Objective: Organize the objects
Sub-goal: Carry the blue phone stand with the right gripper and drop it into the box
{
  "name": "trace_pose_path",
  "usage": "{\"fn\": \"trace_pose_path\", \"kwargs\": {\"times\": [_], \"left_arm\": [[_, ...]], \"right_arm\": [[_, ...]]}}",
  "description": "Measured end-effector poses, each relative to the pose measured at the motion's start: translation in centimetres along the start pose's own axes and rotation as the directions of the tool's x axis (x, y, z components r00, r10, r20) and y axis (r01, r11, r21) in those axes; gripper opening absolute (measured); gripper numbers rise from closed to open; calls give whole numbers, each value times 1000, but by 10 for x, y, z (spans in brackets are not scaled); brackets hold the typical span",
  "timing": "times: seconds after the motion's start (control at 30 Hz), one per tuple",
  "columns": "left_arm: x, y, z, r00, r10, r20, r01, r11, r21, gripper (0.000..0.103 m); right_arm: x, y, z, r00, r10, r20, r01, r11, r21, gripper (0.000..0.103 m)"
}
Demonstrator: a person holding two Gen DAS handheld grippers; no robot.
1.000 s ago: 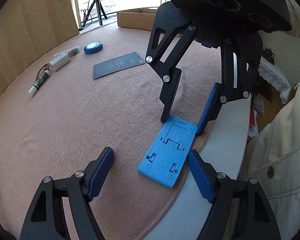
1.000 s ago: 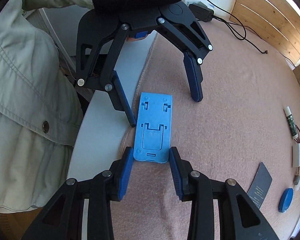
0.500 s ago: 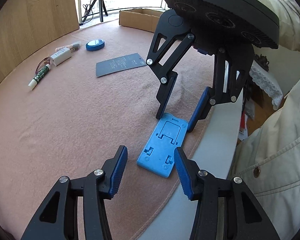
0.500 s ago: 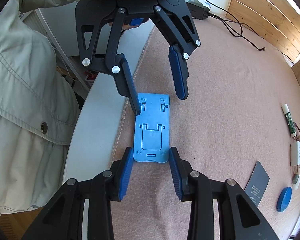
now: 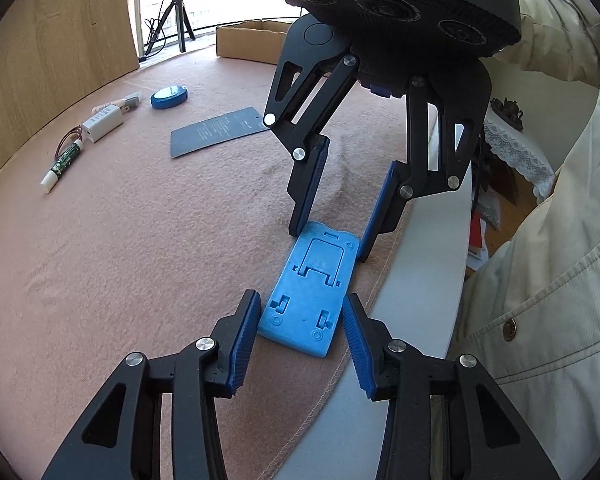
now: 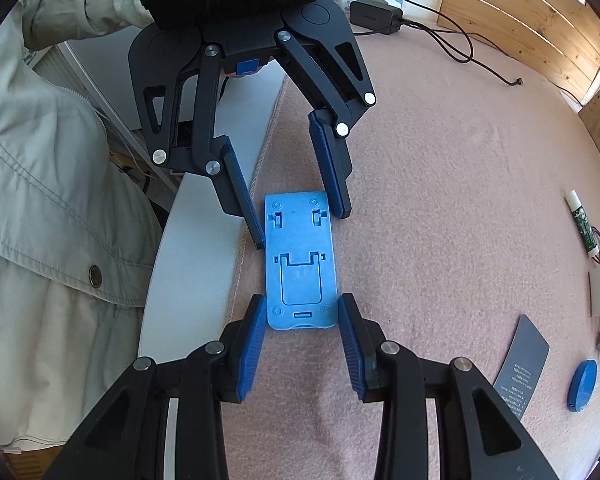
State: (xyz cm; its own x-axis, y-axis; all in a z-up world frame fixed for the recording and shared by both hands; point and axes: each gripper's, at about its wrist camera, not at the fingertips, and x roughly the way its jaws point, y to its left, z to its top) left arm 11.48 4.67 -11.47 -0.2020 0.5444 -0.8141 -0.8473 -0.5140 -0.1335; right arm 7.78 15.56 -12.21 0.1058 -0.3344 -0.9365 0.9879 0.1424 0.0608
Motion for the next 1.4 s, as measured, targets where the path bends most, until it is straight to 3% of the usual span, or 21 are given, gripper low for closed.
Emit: {"fn": "trace_pose_path", "kwargs": {"times": [0.17, 0.37, 0.67, 1.0, 1.07, 1.13, 1.27, 1.4], "left_arm": [[-11, 2, 5, 1000, 8, 15, -8, 1000, -18, 45], [-27, -5, 27, 998, 60, 5, -60, 998, 26, 45], [-31, -14, 97, 993, 117, 27, -119, 988, 97, 44], [23, -34, 209, 993, 117, 34, -121, 975, 184, 44], [35, -37, 237, 994, 101, 44, -108, 973, 202, 39], [48, -36, 269, 994, 90, 60, -101, 972, 213, 17], [88, -44, 324, 997, 74, 15, -75, 951, 301, 16], [114, -49, 352, 996, 80, -38, -64, 944, 325, 17]], "right_arm": [[-12, 0, 3, 1000, -14, 22, 14, 1000, -8, 33], [-36, 1, 2, 998, -48, 40, 50, 998, -39, 33], [-86, -11, -31, 987, -146, 63, 150, 987, -65, 33], [-143, -29, -127, 970, -236, 56, 238, 971, -28, 33], [-152, -34, -150, 966, -254, 40, 255, 967, -12, 33], [-164, -36, -174, 963, -266, 34, 265, 964, 11, 33], [-187, -46, -216, 953, -301, 37, 298, 951, 78, 33], [-196, -51, -248, 947, -318, 40, 310, 941, 133, 32]]}}
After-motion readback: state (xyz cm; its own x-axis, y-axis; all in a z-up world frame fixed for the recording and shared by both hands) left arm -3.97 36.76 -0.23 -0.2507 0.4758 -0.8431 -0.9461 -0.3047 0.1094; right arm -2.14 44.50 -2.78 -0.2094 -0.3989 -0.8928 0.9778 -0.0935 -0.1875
